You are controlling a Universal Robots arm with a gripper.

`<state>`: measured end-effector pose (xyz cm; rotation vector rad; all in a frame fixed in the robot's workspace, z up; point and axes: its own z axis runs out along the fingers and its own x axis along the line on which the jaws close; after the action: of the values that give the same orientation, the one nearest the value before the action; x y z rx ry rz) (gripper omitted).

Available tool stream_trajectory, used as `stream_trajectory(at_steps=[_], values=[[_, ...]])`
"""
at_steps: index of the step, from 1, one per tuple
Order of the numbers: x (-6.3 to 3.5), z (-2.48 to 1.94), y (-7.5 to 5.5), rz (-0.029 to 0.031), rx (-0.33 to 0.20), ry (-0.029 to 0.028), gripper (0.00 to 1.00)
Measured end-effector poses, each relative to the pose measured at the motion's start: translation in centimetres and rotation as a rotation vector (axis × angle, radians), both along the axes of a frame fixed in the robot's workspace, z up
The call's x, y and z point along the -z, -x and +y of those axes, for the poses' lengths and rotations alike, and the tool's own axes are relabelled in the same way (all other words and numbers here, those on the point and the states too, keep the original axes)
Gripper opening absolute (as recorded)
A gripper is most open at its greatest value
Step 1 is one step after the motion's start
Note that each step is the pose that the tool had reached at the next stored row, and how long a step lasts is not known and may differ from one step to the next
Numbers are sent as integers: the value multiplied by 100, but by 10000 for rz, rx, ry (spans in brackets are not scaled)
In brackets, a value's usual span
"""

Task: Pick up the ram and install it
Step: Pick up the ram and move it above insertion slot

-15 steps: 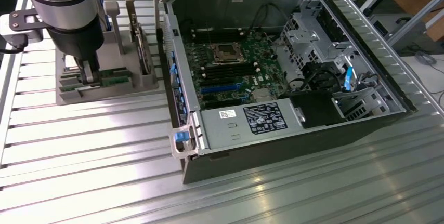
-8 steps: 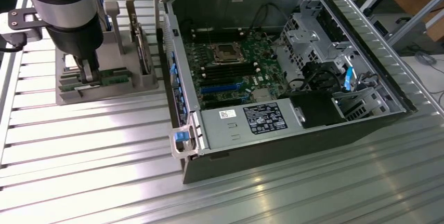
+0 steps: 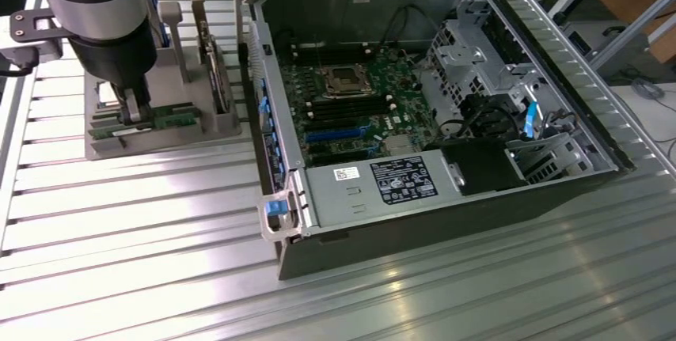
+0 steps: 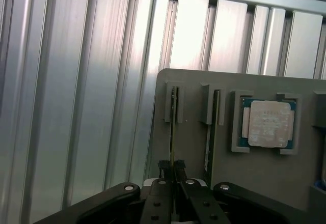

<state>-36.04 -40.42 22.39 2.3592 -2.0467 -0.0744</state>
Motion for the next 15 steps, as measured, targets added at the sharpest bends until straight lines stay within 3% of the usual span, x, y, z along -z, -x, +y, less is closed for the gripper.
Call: stream_trajectory(at_steps=[15], values=[[-77, 0, 0, 0, 0, 0, 13]])
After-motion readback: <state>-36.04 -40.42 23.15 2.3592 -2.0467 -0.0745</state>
